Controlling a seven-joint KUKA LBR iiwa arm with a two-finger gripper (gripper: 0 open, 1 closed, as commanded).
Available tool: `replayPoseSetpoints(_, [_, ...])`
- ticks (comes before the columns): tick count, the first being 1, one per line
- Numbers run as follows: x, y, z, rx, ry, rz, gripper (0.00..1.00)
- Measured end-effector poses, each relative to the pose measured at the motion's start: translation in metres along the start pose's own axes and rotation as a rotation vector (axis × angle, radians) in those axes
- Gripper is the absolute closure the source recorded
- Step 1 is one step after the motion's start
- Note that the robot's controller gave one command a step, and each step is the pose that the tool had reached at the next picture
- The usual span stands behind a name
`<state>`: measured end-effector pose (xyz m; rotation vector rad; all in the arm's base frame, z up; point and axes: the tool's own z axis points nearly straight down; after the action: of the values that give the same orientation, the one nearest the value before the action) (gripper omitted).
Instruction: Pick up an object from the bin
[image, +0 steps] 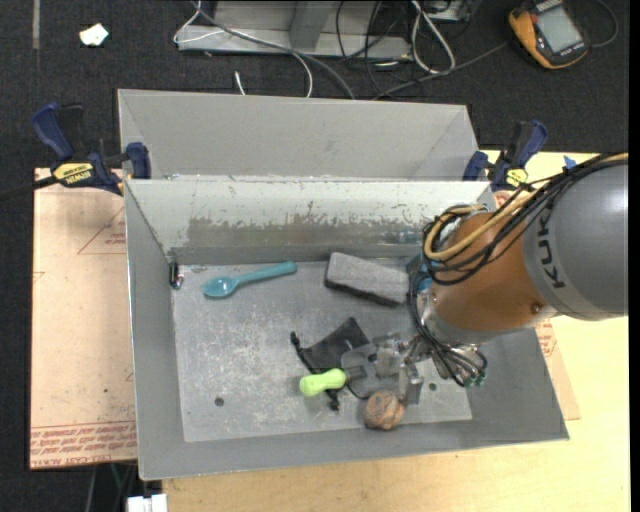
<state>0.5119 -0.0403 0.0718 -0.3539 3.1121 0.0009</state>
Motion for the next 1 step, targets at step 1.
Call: replayPoseSetpoints(1, [0.0018, 0.0015, -0.0336, -0.003, 0.007, 0.002, 1.00])
